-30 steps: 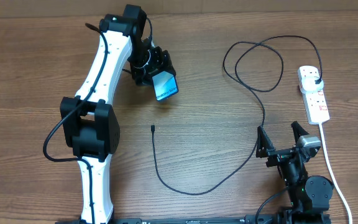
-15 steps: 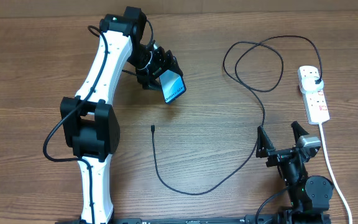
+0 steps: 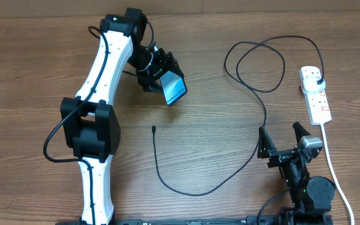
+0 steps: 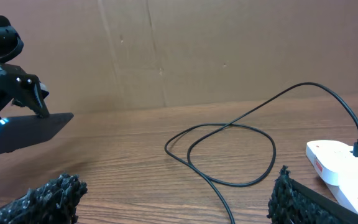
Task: Plug charger to phone and switch on socket
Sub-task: 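Rotate the held phone upright with the left gripper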
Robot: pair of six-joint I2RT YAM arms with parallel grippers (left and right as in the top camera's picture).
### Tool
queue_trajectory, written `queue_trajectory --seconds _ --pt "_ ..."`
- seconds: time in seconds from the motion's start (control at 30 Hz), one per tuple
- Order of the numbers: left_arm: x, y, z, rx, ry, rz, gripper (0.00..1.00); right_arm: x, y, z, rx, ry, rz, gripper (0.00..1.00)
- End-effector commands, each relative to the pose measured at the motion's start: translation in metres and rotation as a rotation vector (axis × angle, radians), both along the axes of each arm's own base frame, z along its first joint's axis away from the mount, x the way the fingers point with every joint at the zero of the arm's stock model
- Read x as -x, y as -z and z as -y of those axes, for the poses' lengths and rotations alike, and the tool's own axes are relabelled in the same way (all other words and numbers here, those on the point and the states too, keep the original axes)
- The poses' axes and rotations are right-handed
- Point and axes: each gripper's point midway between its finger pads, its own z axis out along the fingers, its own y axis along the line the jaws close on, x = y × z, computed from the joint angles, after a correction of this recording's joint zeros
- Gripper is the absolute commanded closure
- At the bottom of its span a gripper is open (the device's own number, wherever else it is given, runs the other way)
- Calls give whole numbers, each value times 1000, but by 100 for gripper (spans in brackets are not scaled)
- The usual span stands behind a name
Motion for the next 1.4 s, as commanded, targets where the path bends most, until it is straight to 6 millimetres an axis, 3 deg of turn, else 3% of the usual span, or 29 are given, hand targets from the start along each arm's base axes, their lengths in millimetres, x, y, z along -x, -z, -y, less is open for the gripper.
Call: queue_trajectory --seconds 0.0,0.37,0.7,0.87,1.37 --pt "0 -25 13 132 -23 -27 54 0 1 0 1 1 7 0" --pt "6 -44 27 238 -152 -206 55 0 1 0 1 1 7 0" --pt "8 -75 41 429 -185 -314 57 0 1 0 1 1 7 0" --pt "3 -84 37 481 -219 -353 58 0 1 0 1 1 7 0" --pt "-5 -85 21 465 -335 -459 58 0 1 0 1 1 7 0"
